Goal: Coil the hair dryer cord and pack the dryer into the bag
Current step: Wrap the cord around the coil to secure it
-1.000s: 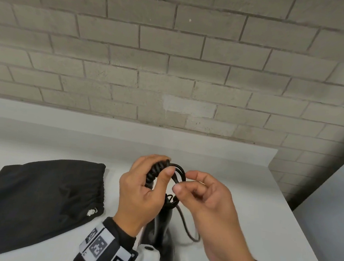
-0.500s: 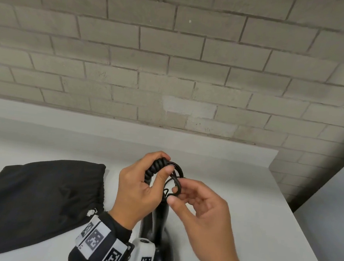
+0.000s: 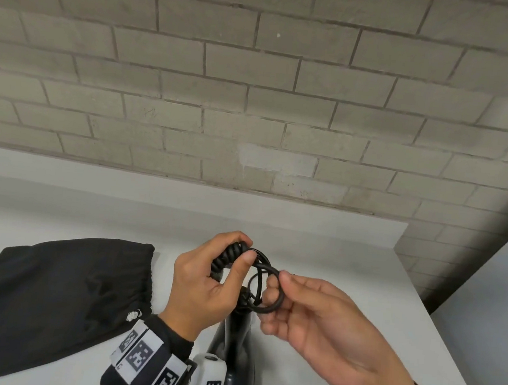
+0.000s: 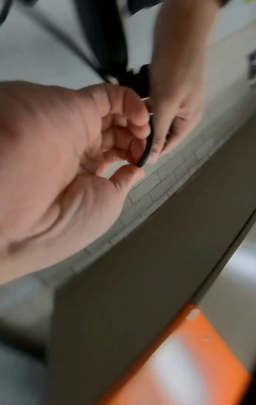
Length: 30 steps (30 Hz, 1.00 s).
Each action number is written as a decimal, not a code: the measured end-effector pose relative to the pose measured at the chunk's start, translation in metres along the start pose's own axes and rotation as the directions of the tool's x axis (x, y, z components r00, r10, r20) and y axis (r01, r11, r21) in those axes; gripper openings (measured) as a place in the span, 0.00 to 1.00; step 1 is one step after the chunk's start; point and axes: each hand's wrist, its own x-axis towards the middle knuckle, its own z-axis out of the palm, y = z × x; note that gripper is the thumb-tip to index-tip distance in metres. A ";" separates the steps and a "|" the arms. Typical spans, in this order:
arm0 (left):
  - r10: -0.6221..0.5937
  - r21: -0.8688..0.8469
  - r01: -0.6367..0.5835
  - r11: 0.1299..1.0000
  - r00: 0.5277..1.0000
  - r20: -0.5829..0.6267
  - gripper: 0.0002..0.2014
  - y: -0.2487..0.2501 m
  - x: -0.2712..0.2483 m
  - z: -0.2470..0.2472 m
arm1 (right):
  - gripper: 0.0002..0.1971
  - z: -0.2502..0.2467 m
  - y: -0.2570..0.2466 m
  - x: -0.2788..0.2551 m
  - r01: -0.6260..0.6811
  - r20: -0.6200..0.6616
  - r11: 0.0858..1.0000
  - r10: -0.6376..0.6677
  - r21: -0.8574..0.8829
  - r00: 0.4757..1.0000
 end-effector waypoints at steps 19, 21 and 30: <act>-0.092 -0.025 0.091 0.996 0.995 -0.037 0.08 0.002 0.002 0.003 | 0.08 0.011 0.060 -0.003 0.367 -0.041 0.495 -0.636 -0.787 0.770; -0.105 -0.032 0.104 0.994 0.994 -0.039 0.05 0.001 0.001 0.003 | 0.10 0.009 0.053 -0.005 0.371 -0.078 0.608 -0.584 -0.702 0.808; -0.043 -0.005 0.043 0.999 0.999 0.009 0.04 -0.004 0.004 -0.002 | 0.32 -0.010 0.023 -0.021 0.171 -0.126 0.959 -0.145 0.228 0.981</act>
